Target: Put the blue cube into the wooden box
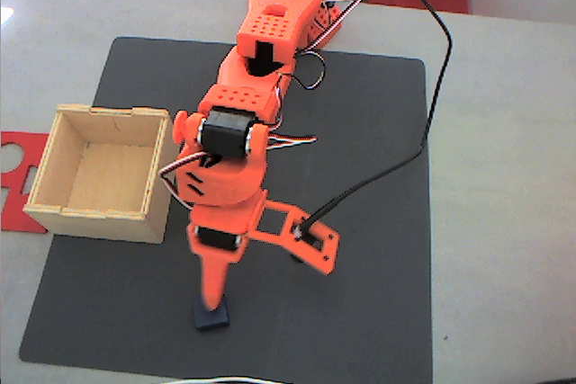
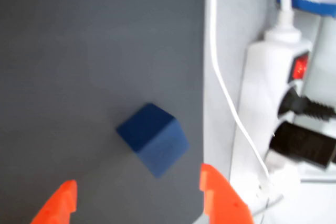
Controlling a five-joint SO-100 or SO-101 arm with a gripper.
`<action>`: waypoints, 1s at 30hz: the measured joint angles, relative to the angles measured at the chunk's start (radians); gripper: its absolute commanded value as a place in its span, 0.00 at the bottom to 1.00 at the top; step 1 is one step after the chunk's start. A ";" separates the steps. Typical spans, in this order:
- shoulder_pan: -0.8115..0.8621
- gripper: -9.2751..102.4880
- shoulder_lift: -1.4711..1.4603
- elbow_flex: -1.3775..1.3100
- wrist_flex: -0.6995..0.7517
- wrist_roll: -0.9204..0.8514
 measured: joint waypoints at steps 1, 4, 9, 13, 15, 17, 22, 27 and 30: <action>0.009 0.39 0.000 0.000 -0.029 0.009; 0.026 0.41 -0.002 0.000 -0.100 0.018; 0.041 0.42 -0.061 0.000 -0.166 0.018; 0.083 0.37 -0.091 0.000 -0.202 0.029; 0.094 0.31 -0.095 0.000 -0.206 0.052; 0.094 0.29 -0.095 0.000 -0.198 0.081; 0.071 0.31 -0.097 0.000 -0.133 0.097; 0.064 0.44 -0.097 0.015 -0.147 0.114; 0.083 0.45 -0.097 0.017 -0.190 0.137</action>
